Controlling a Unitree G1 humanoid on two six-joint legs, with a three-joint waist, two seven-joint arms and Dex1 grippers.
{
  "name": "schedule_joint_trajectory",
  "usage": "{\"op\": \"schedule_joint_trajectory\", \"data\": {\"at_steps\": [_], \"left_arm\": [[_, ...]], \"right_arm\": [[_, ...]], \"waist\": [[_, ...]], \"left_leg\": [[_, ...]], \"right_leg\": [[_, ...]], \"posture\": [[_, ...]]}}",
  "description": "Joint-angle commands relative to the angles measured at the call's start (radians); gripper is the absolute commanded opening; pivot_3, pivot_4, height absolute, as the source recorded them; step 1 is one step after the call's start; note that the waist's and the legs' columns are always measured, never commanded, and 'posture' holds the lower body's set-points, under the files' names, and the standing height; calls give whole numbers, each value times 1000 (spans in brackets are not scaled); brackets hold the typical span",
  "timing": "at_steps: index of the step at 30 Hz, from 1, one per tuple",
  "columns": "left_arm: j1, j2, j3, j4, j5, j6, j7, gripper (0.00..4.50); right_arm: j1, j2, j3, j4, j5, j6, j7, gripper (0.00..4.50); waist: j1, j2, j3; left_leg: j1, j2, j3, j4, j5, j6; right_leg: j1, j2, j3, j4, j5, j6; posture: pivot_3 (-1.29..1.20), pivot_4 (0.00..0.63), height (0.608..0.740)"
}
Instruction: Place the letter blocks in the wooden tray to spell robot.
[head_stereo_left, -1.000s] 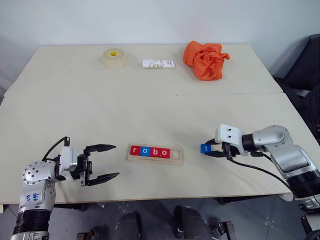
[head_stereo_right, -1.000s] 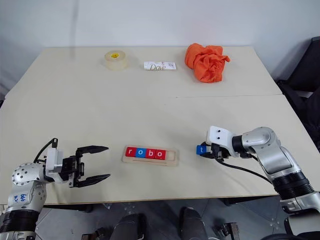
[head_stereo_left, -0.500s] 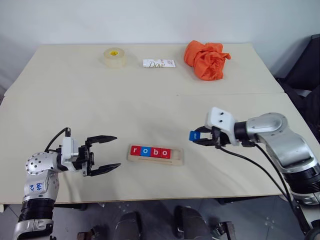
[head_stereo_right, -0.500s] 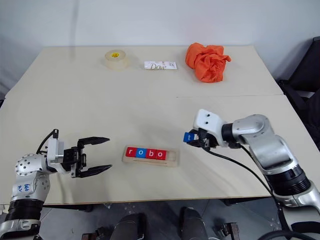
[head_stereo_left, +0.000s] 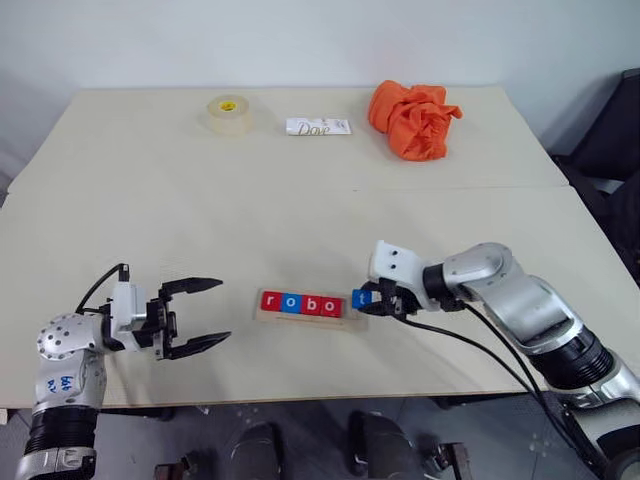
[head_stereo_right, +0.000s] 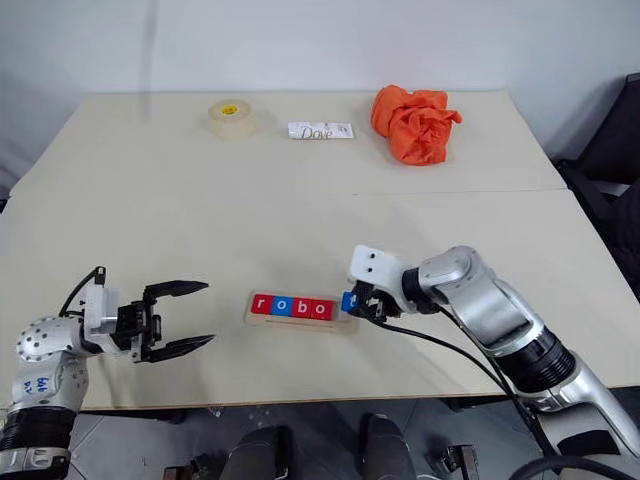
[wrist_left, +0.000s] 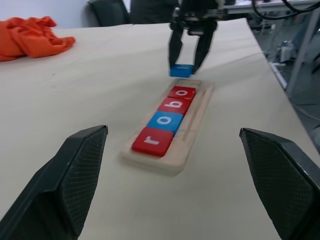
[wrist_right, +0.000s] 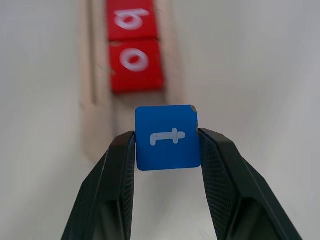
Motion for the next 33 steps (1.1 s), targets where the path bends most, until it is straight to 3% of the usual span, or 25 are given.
{"op": "schedule_joint_trajectory", "data": {"at_steps": [1,16,25,33], "left_arm": [[17,7,22,-26,-11,-11,8,4500],[41,-15,13,-66,-10,-16,48,4500],[38,-20,11,-63,-9,-21,54,4500],[16,-29,-1,-48,-3,-25,57,4500]], "right_arm": [[-20,9,14,-39,-6,10,-6,1459],[-43,32,72,-7,-24,-3,-10,1459],[-67,7,42,-35,-4,23,3,4489],[-66,5,-27,-41,16,18,-16,4489]], "waist": [[1,0,0],[-1,0,0],[-1,0,0],[0,0,0]], "left_leg": [[0,0,0,0,0,0],[0,0,0,0,0,0],[0,0,0,0,0,0],[0,0,0,0,0,0]], "right_leg": [[0,0,0,0,0,0],[0,0,0,0,0,0],[0,0,0,0,0,0],[0,0,0,0,0,0]], "posture": [[0,150,740],[0,150,740],[0,150,740],[0,150,740]]}}
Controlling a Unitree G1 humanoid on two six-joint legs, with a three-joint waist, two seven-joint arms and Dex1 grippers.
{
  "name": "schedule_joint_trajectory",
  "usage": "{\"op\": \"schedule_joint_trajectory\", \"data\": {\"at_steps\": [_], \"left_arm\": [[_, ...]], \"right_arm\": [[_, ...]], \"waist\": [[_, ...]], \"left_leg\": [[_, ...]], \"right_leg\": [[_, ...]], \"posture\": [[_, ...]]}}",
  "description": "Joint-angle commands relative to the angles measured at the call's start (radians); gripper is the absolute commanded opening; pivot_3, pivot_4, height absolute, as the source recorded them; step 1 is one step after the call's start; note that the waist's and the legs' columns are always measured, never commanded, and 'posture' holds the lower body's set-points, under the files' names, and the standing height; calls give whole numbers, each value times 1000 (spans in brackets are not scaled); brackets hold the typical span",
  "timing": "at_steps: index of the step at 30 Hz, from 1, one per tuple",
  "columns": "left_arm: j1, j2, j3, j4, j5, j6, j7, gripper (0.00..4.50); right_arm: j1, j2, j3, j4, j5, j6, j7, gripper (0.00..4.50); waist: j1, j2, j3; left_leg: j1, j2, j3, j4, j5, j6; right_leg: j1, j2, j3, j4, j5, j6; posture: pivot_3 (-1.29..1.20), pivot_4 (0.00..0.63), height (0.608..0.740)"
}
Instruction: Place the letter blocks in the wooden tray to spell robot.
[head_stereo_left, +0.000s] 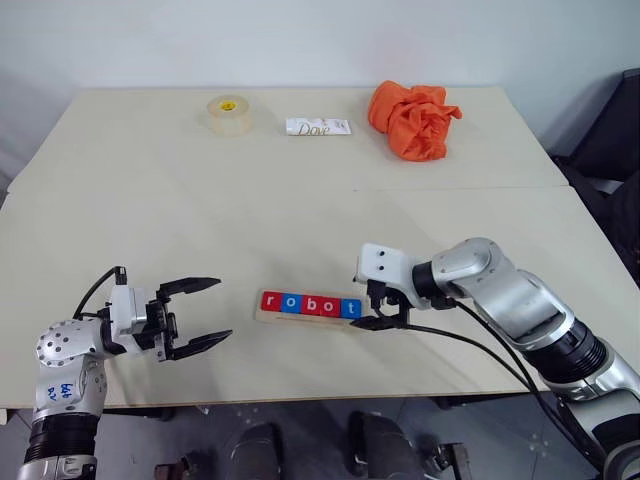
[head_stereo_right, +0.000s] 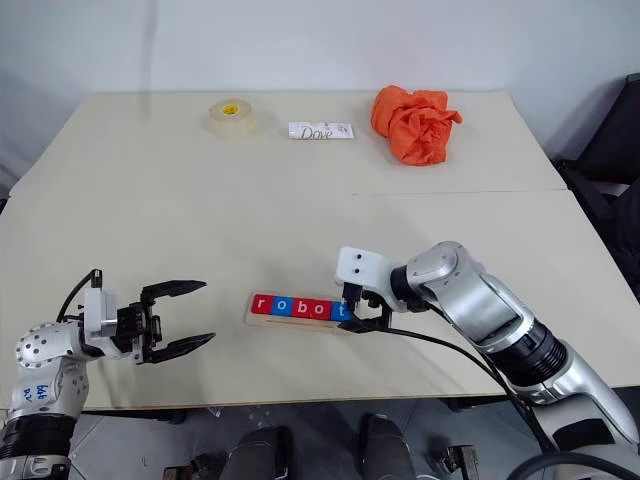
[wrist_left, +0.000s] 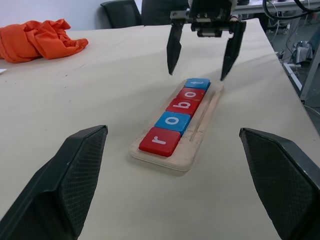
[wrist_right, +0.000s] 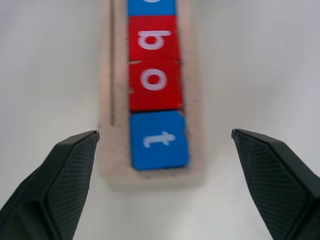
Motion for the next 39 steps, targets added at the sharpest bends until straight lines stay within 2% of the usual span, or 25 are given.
{"op": "schedule_joint_trajectory", "data": {"at_steps": [1,6,8,13,14,16,18,26,33,39], "left_arm": [[-15,-8,0,-9,-2,-15,7,4500],[-23,-10,-1,-3,0,-15,5,4500],[-23,-10,0,-3,0,-15,3,4500],[-22,-10,0,-4,2,-14,3,4500],[-21,-10,-1,-5,2,-14,3,4500],[-22,-12,-2,-8,2,-13,5,4500],[-22,-13,-2,-12,2,-14,7,4500],[5,-15,4,-43,-1,-12,22,4500],[28,-17,5,-73,-4,-8,39,4500],[37,-13,6,-84,-6,-6,49,4500]], "right_arm": [[-2,9,-61,-32,15,-26,-21,4489],[-5,31,-90,14,11,-64,-45,4489],[-15,34,-95,46,7,-81,-44,4122],[-49,59,-92,176,-14,-143,-57,4122],[-58,72,-87,211,-23,-168,-62,3963],[-79,101,-75,279,-41,-208,-73,3565],[-93,127,-67,332,-55,-241,-79,2940],[-110,215,-47,423,-89,-351,-53,134],[-125,314,-37,476,-109,-387,-54,30],[-101,323,-11,461,-127,-390,-14,30]], "waist": [[0,0,0],[0,0,0],[0,0,0],[-2,0,0],[-3,0,0],[-3,0,0],[-3,0,0],[-2,0,0],[-3,0,0],[-3,0,0]], "left_leg": [[0,0,0,0,0,0],[0,0,0,0,0,0],[0,0,0,0,0,0],[0,0,0,0,0,0],[0,0,1,0,0,0],[0,0,1,0,0,0],[0,0,1,0,0,0],[0,0,1,0,0,0],[0,0,1,0,0,0],[0,0,1,0,0,0]], "right_leg": [[0,0,0,0,0,0],[0,0,0,0,0,0],[0,0,0,0,0,0],[0,0,0,0,0,0],[0,0,0,0,0,0],[0,0,0,0,0,0],[0,0,0,1,0,0],[0,0,0,0,0,0],[0,0,0,1,0,0],[0,0,0,1,0,0]], "posture": [[0,150,740],[0,150,740],[0,150,740],[0,150,740],[0,150,740],[0,150,740],[0,150,740],[0,150,740],[0,150,740],[0,150,740]]}}
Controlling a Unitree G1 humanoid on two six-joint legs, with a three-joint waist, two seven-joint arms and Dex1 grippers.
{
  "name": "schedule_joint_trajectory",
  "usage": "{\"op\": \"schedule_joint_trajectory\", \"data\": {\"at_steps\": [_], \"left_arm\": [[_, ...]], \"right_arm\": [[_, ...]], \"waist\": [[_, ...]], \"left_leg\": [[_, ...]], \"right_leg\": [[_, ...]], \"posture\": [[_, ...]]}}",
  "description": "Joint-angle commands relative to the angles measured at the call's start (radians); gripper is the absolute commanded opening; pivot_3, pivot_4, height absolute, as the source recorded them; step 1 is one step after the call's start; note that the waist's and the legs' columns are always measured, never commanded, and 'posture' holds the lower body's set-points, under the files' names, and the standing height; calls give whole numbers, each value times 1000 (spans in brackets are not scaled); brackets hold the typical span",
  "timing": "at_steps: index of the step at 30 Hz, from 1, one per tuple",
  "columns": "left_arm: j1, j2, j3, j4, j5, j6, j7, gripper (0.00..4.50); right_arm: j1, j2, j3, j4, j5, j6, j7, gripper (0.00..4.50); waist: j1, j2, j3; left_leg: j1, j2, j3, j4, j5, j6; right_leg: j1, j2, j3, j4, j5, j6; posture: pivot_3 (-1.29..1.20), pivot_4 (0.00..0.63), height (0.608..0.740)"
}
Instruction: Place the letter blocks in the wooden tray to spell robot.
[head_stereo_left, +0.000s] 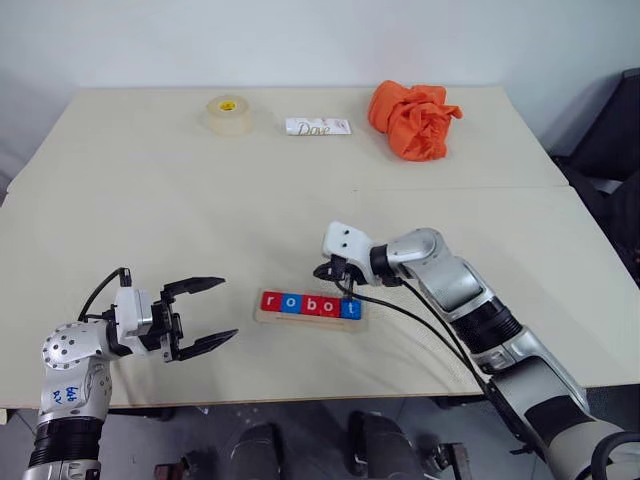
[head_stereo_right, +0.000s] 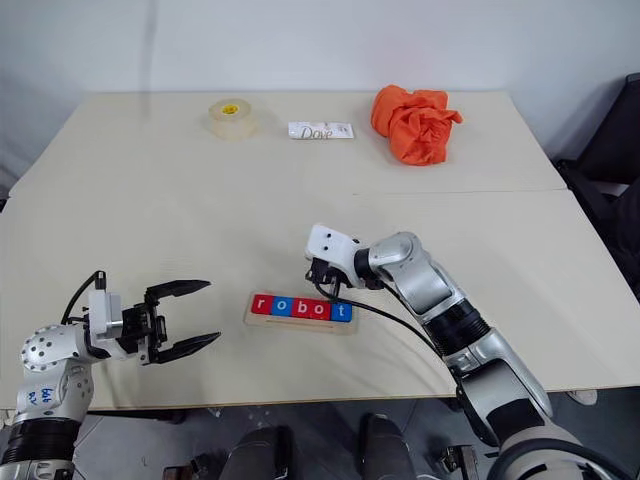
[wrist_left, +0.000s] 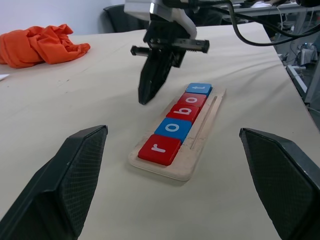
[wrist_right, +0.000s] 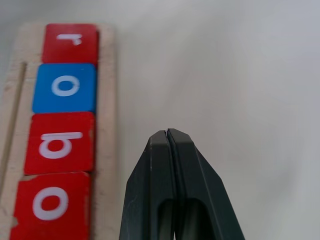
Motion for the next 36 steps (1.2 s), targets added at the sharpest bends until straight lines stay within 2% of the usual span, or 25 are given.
{"op": "schedule_joint_trajectory", "data": {"at_steps": [1,16,27,36], "left_arm": [[10,5,12,-35,-12,-5,7,4500],[-13,1,2,-19,-6,-6,11,4500],[-12,0,2,-23,-6,-6,18,4500],[11,5,11,-43,-10,-4,28,4500]], "right_arm": [[9,-10,6,-46,-5,-12,32,30],[43,-36,9,-97,-13,-53,108,30],[-68,122,2,164,-74,-169,-6,30],[-48,159,24,135,-62,-199,64,30]], "waist": [[0,0,0],[0,0,0],[-4,0,0],[-3,0,0]], "left_leg": [[0,0,0,0,0,0],[0,0,0,0,0,0],[0,0,0,0,0,-1],[0,0,0,-1,0,-1]], "right_leg": [[0,0,0,0,0,0],[0,0,0,0,0,0],[0,0,0,1,0,0],[0,0,0,2,0,0]], "posture": [[0,150,740],[0,150,740],[0,150,740],[0,150,740]]}}
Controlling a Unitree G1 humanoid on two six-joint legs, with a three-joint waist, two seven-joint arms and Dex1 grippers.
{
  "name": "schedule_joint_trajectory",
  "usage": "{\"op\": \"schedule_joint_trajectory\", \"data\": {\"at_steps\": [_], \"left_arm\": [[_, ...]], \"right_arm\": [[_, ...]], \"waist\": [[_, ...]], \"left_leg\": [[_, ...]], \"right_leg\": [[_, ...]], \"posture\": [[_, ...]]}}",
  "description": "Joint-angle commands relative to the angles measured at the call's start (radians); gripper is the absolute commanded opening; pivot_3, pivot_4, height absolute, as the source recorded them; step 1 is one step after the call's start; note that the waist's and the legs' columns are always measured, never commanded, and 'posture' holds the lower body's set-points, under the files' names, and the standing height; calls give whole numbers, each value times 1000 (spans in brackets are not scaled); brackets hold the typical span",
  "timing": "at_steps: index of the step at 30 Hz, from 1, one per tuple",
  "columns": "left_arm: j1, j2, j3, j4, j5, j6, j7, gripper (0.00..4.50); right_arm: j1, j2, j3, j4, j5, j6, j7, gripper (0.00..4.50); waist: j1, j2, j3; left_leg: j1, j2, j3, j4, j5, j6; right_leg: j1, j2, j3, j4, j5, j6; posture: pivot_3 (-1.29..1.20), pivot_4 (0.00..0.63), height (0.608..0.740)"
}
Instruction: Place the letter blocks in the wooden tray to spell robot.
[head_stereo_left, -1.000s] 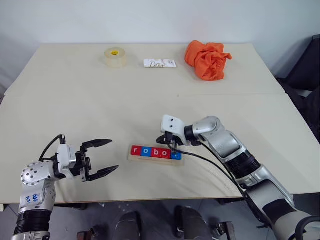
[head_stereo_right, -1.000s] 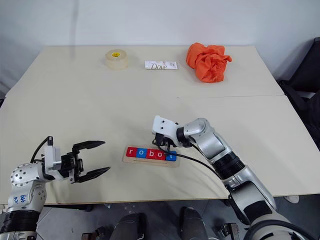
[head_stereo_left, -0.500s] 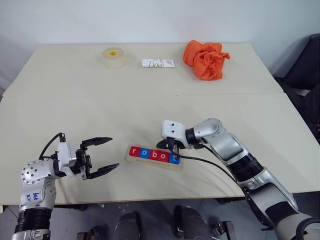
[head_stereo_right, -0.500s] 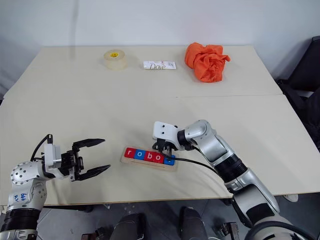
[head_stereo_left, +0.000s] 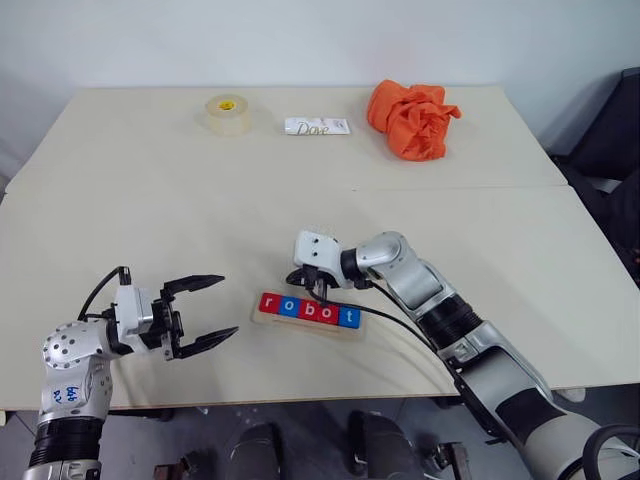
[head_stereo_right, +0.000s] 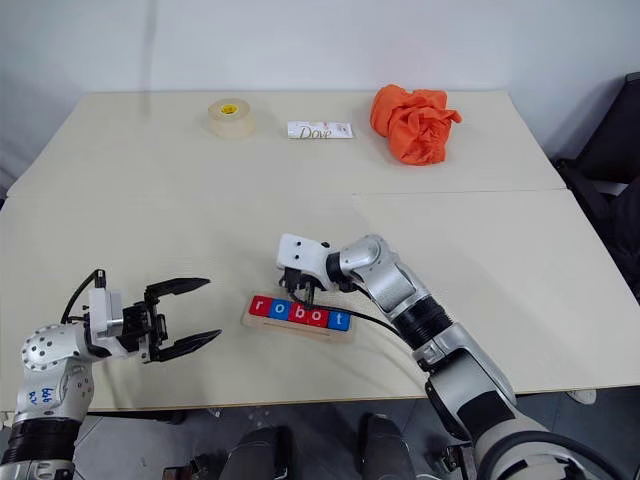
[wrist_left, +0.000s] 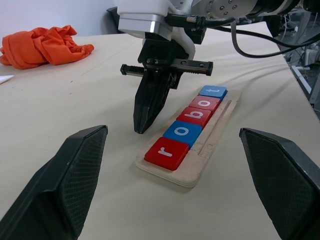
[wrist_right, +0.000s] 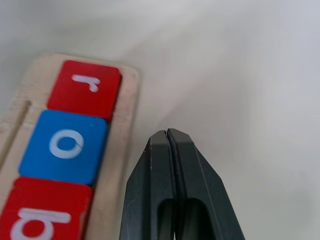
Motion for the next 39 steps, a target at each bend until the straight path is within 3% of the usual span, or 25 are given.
{"op": "schedule_joint_trajectory", "data": {"at_steps": [1,10,23,39], "left_arm": [[12,5,12,-39,-10,-5,9,4500],[9,4,8,-38,-8,-6,16,4500],[5,4,7,-34,-7,-6,17,4500],[3,4,5,-31,-5,-5,15,4500]], "right_arm": [[11,2,6,-70,17,-16,48,30],[39,-13,5,-141,23,6,107,30],[-26,45,-45,1,2,-41,-13,30],[58,3,5,-111,12,-26,99,30]], "waist": [[0,0,0],[0,0,0],[0,0,0],[-1,0,0]], "left_leg": [[0,0,0,0,0,0],[0,0,0,0,0,0],[0,0,0,0,0,0],[0,0,0,0,0,0]], "right_leg": [[0,0,0,0,0,0],[0,0,0,0,0,0],[0,0,0,0,0,0],[0,0,0,0,0,0]], "posture": [[0,150,740],[0,150,740],[0,150,740],[0,150,740]]}}
